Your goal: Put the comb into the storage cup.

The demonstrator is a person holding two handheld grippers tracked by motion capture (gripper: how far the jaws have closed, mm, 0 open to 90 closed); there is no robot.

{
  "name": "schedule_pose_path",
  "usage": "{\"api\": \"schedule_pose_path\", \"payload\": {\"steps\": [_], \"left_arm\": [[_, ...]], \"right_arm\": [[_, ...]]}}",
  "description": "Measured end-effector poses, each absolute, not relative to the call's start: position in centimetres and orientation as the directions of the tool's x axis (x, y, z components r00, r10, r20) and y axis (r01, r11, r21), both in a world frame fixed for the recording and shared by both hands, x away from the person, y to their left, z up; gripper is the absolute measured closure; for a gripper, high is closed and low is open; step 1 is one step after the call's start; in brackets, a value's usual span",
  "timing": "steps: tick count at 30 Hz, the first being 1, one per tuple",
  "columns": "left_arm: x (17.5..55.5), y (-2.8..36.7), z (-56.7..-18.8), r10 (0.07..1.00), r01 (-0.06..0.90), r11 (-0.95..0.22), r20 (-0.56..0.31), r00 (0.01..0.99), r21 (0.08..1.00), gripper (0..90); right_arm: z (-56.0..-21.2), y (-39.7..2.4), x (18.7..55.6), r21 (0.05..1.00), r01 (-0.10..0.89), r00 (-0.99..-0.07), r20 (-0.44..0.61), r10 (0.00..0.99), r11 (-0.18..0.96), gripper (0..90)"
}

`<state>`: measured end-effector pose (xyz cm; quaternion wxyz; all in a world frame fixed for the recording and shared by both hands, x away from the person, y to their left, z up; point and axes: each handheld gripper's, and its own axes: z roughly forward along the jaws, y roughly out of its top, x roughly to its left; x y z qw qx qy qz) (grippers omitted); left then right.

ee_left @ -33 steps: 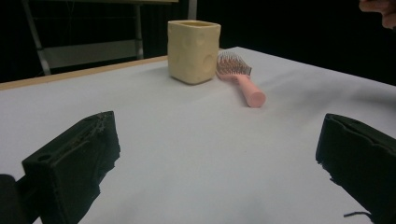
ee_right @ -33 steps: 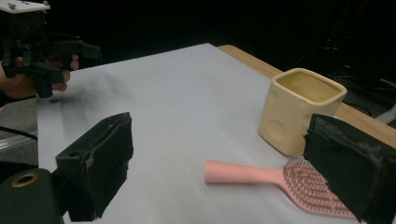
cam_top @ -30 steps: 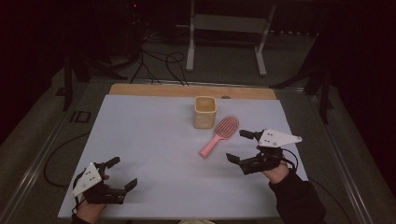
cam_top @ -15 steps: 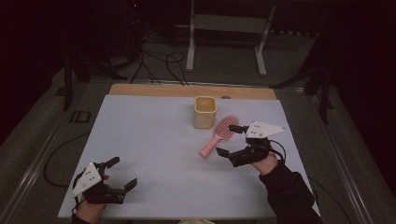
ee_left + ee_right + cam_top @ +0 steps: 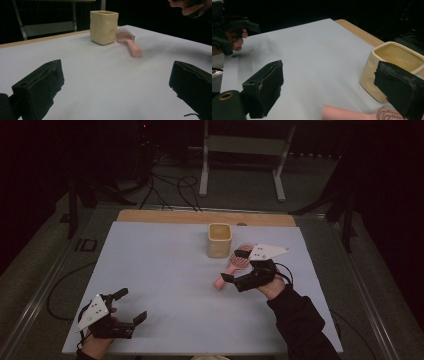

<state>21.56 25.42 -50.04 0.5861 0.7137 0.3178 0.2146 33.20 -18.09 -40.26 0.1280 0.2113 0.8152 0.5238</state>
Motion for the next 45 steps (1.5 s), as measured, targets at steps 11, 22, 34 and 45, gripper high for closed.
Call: {"api": "schedule_pose_path", "payload": {"steps": [11, 22, 34, 45], "left_arm": [[21.5, 25.5, -50.1, 0.703, 0.2, -0.109, -0.066, 0.708, 0.974, 0.1], [21.5, 25.5, -50.0, 0.701, 0.195, -0.109, -0.063, 0.711, 0.975, 0.1], [21.5, 25.5, -50.1, 0.7, 0.196, -0.108, -0.065, 0.711, 0.975, 0.1], [21.5, 25.5, -50.1, 0.698, 0.196, -0.105, -0.068, 0.713, 0.975, 0.1]], "right_arm": [[-42.1, -16.3, 35.2, 0.888, 0.244, -0.878, 0.031, 0.478, 0.39, 11.2], [-44.3, -15.3, 36.7, 0.86, 0.293, -0.88, 0.071, 0.47, 0.419, 19.3], [-46.4, -14.7, 37.8, 0.815, 0.331, -0.866, 0.063, 0.495, 0.476, 42.0], [-47.8, -13.9, 38.4, 0.761, 0.359, -0.857, 0.039, 0.514, 0.54, 67.2]]}}
